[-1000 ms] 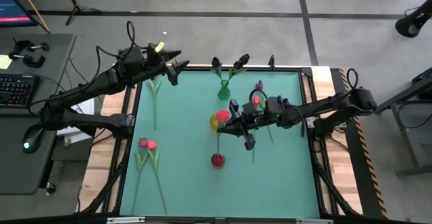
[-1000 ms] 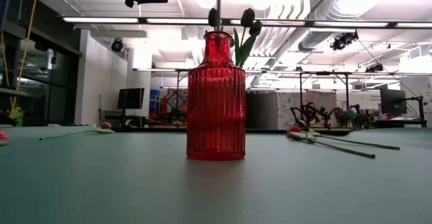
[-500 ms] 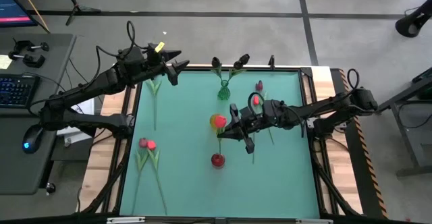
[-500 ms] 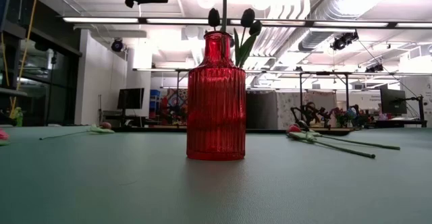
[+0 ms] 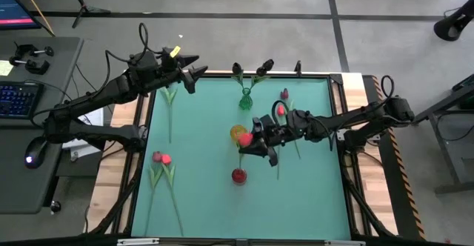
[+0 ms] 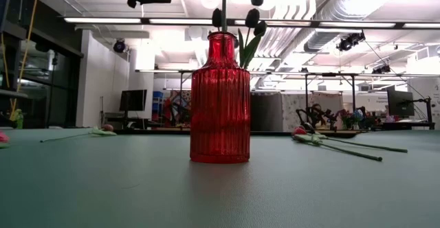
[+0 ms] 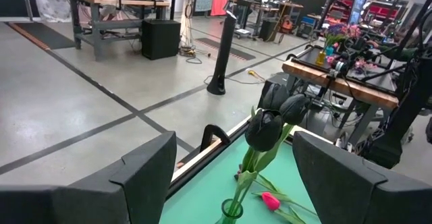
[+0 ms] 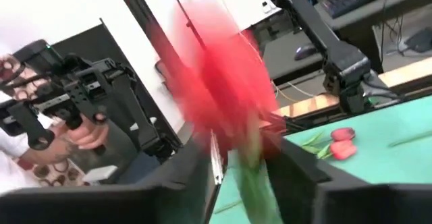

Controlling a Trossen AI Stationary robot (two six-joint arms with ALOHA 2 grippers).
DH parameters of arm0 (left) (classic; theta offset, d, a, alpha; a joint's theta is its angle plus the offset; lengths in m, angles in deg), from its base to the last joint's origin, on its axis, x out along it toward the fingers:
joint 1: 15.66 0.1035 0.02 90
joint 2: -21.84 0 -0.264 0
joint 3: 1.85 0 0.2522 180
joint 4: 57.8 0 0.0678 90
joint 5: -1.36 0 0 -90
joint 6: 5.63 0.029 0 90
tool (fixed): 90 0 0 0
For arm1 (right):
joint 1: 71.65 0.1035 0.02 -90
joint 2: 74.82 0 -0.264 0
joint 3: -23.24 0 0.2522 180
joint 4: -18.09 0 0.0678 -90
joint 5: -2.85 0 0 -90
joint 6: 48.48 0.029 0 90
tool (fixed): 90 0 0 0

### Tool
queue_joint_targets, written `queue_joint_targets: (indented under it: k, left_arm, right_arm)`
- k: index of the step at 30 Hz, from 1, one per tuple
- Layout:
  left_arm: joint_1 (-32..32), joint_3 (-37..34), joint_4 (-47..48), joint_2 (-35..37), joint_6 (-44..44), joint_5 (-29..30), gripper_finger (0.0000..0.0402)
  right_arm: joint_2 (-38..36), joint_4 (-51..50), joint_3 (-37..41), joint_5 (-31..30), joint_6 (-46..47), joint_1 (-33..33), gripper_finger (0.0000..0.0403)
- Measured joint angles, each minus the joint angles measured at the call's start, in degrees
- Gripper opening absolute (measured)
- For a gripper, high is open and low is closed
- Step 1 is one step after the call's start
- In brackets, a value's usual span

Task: Sort flowers into vase by color
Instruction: Put the top right pink tulip into the red vase, then put the top pink tulip into the red vase

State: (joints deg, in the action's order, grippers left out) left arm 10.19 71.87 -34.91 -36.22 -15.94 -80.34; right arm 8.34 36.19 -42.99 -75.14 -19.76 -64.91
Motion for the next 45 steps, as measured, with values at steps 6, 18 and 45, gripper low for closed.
queue_joint_targets:
  k: [6, 18, 45]
  left_arm:
    - [0.0, 0.0, 0.0, 0.0, 0.0, 0.0, 0.0284]
    - [0.0, 0.0, 0.0, 0.0, 0.0, 0.0, 0.0284]
    - [0.0, 0.0, 0.0, 0.0, 0.0, 0.0, 0.0284]
  right_arm:
    - [0.0, -3.8, 0.0, 1.8, 1.0, 0.0, 0.0247]
    - [-7.1, -21.7, 0.0, 11.4, 2.4, -5.0, 0.0309]
    - [-6.0, -59.1, 12.8, -9.2, 35.6, -18.8, 0.0307]
